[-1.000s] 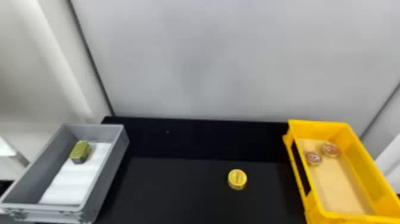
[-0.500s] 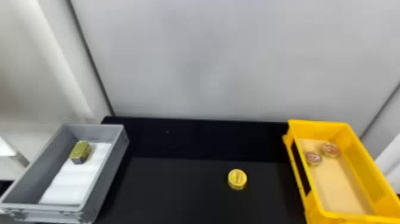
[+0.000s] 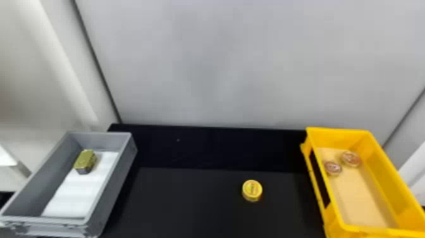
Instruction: Pick up the round yellow can and place it in the yellow rectangular box
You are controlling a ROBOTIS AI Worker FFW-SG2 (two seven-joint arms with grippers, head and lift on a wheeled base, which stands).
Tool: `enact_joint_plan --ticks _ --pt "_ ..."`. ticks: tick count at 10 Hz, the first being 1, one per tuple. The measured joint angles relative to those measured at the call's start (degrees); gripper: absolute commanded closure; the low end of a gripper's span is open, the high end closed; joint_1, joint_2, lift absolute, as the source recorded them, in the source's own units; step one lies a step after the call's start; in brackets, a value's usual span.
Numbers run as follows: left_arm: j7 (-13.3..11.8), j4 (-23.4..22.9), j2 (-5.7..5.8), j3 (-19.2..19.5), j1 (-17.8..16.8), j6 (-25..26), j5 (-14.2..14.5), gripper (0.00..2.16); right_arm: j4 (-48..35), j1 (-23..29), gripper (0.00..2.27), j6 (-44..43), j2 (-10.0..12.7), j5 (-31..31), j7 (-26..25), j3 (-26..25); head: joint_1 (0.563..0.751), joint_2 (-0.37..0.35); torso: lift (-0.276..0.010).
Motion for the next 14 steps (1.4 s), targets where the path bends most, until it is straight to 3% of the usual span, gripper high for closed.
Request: enact_joint_plan --ticks 2,5,9,14 --pt "-0.2 0.1 -0.47 0.0 0.4 -0.1 0.2 0.27 0.3 1.0 0.16 16.2 2.8 -5.5 4.7 -3.5 0.663 0.054 -0.010" --pt "-0.7 0.1 -0.75 -0.1 0.5 -0.2 1.0 0.27 10.7 0.2 0.13 29.4 0.8 -15.2 17.9 -5.1 0.663 0.054 -0.010" --pt "-1.1 0.1 -1.45 -0.5 0.2 -0.7 2.2 0.27 24.4 4.7 0.13 27.8 -0.5 -17.3 30.7 -4.6 0.663 0.054 -0.010" --pt "-1.2 0.3 -2.85 -0.6 -1.2 -2.2 3.5 0.27 36.5 10.5 0.13 21.1 -0.1 -8.3 43.9 -1.7 0.663 0.054 -0.010"
